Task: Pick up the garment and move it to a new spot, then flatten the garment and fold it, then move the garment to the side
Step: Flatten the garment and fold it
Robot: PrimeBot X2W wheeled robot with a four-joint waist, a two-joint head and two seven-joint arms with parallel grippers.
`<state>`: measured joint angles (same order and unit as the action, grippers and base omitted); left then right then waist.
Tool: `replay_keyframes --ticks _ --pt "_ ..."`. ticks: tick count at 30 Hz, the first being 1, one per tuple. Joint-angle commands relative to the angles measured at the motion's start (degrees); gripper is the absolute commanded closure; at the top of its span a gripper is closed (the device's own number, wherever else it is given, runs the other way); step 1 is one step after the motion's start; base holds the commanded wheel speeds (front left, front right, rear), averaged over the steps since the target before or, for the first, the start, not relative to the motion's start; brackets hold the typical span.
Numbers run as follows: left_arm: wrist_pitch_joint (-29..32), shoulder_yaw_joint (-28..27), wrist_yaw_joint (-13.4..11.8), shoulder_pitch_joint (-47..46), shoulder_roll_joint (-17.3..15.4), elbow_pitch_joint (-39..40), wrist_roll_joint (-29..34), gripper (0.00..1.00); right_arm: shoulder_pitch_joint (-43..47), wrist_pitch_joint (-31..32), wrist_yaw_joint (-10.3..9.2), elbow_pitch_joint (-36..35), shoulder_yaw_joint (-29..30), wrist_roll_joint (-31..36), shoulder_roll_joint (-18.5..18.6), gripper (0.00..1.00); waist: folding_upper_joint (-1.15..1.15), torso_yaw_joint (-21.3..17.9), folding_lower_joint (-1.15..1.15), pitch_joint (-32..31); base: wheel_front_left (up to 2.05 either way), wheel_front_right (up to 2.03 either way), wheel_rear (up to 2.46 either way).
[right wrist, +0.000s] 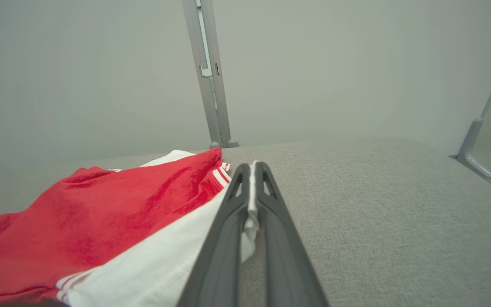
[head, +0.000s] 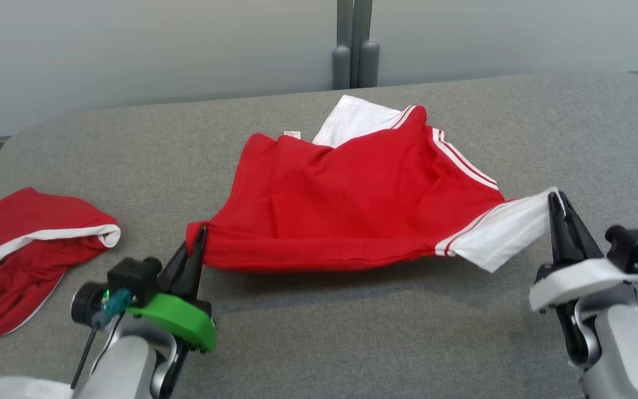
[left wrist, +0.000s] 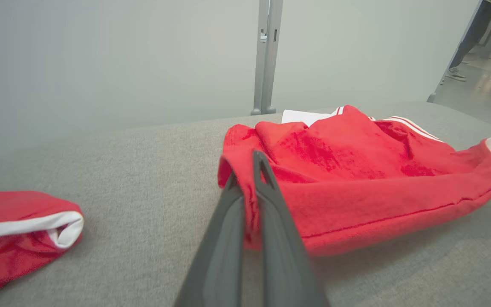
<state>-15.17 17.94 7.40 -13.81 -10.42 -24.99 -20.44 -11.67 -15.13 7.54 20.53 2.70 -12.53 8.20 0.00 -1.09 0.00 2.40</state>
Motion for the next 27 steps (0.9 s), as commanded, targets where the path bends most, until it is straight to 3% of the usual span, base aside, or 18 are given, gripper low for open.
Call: replay_keyframes --ticks 1,7,12,15,19,27 --pt "0.0 1.1 0.1 -3.2 -1.1 -0.9 0.0 1.00 -2.7 0.0 -0.09 0.4 -0.8 -0.4 1.1 1.00 0.00 -0.4 0.00 5.1 0.00 0.00 0.00" --pt "0.0 4.3 0.0 -21.3 -5.6 -7.9 2.4 1.00 -19.7 0.0 -0.08 3.5 -5.3 -3.2 4.1 1.00 0.00 -0.5 0.00 14.0 0.00 0.00 0.00" --pt "1.4 7.4 0.0 -38.9 -8.1 -15.5 5.0 1.00 -37.8 0.6 -0.09 9.5 -5.2 -4.4 7.4 1.00 0.00 1.1 0.00 18.6 0.00 0.00 0.00" --pt "1.6 8.3 0.0 -49.0 -9.3 -19.6 6.3 1.00 -48.6 1.8 -0.10 13.5 -7.4 -1.5 10.2 1.00 0.00 2.2 0.00 19.8 0.00 0.00 0.00" --pt "1.3 9.1 -0.5 -59.9 -10.4 -24.3 9.1 1.00 -61.8 2.3 -0.12 20.4 -5.3 2.0 11.9 1.00 0.00 3.2 0.00 18.2 0.00 0.00 0.00" --pt "0.1 9.2 -2.2 -73.7 -11.9 -26.5 12.1 1.00 -76.2 0.8 -0.15 28.2 -2.3 12.2 12.7 1.00 0.00 2.5 0.00 18.5 0.00 0.00 0.00"
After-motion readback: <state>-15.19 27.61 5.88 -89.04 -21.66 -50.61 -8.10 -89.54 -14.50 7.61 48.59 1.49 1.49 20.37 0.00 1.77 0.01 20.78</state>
